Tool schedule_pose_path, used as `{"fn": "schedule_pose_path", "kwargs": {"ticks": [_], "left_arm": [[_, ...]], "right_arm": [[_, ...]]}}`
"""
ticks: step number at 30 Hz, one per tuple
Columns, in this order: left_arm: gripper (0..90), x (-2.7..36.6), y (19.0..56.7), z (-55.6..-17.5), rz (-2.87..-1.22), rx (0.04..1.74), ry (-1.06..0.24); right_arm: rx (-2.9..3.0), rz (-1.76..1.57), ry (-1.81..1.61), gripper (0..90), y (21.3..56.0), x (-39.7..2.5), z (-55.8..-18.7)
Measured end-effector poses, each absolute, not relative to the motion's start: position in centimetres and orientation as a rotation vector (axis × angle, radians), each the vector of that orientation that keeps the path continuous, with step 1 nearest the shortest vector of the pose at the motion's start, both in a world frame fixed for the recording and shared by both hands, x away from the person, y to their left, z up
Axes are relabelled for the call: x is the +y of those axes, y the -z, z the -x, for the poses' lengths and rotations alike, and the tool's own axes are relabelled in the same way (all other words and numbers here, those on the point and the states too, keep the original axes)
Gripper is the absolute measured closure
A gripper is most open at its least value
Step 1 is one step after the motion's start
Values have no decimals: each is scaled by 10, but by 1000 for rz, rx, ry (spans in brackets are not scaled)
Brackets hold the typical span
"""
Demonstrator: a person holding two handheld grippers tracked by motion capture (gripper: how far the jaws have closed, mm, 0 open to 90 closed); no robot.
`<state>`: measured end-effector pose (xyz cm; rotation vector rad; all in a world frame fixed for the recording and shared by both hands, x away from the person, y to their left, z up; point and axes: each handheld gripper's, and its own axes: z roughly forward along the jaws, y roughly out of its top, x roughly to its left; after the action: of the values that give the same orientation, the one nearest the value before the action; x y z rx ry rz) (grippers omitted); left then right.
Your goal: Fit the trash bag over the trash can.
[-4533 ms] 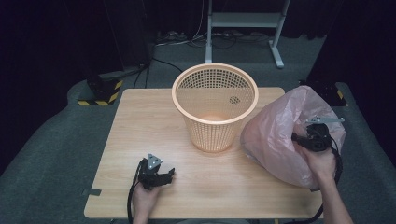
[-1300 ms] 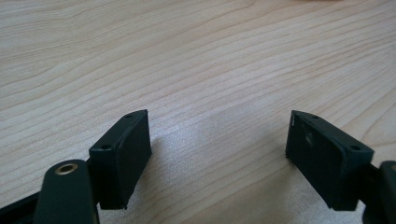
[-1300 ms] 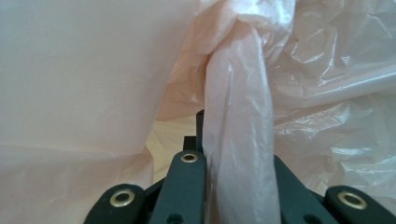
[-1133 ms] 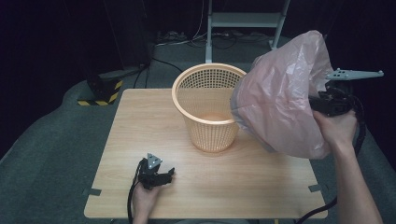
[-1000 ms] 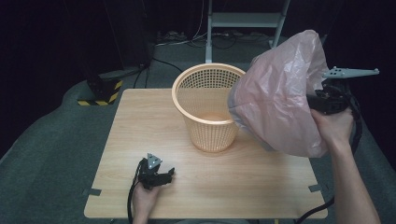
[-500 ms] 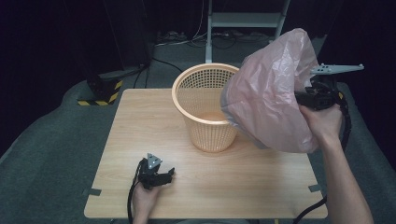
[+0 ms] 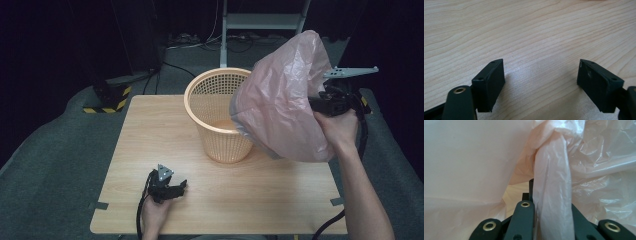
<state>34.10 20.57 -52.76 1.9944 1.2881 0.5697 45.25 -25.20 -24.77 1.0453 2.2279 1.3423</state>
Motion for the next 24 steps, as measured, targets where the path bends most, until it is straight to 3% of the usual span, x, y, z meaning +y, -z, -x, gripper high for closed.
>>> {"fn": "schedule_pose_path", "kwargs": {"ticks": [24], "left_arm": [[224,205,528,-341,-1993,1291,-572]], "right_arm": [[2281,-1008,-1345,881,250,-225,-464]]}}
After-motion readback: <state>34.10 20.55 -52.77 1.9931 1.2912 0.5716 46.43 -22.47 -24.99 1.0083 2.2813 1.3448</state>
